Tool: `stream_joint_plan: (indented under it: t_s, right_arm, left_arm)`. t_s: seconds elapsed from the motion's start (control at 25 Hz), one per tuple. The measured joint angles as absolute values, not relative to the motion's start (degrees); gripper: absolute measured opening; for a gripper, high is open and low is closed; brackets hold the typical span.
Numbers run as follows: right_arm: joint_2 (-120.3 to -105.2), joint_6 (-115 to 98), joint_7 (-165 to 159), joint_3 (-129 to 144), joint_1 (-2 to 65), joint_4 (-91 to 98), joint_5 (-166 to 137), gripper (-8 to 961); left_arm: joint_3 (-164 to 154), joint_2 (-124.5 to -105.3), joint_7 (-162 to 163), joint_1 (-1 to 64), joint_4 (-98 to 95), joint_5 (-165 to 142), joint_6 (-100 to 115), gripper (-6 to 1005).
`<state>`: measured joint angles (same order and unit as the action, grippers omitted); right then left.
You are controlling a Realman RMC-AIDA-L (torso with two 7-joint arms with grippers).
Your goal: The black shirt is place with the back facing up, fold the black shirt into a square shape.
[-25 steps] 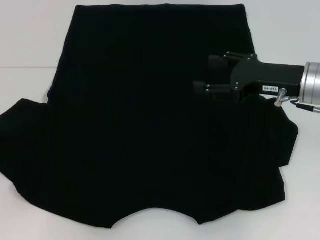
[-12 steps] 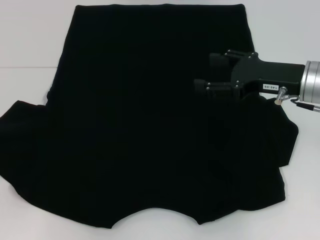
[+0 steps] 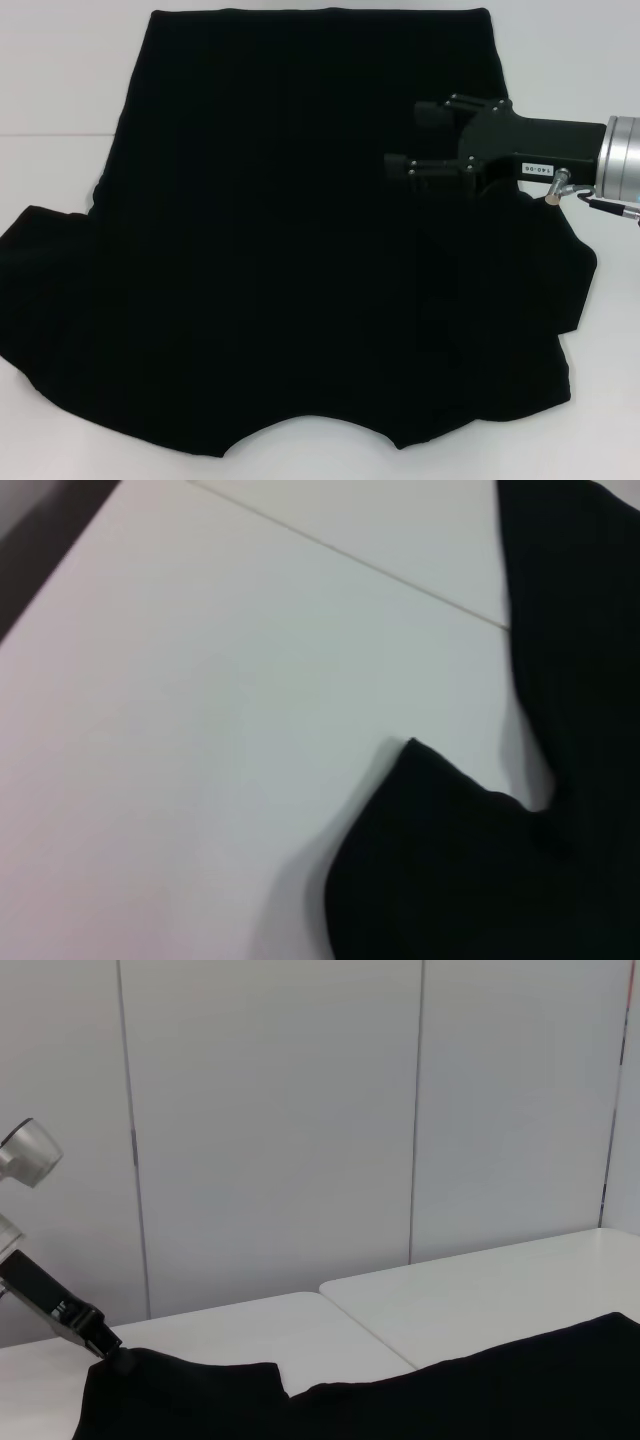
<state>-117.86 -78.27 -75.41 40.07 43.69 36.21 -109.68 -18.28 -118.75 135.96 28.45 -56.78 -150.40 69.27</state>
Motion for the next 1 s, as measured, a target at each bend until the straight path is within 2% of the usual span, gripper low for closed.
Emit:
stream_joint_plan:
  t_s: [0.68, 1.0]
  right_arm:
    - [-117.86, -78.22, -75.30, 39.99, 43.27, 35.86, -109.69, 901]
    - [-117.95, -78.38, -74.82, 39.99, 43.01, 35.76, -109.63, 901]
  left_arm:
    - [-18.88, -118.22, 133.70, 30.46, -53.96, -144.09, 70.77, 46]
    - [-19.00, -118.27, 129.53, 34.68, -48.15, -142.02, 69.73, 50]
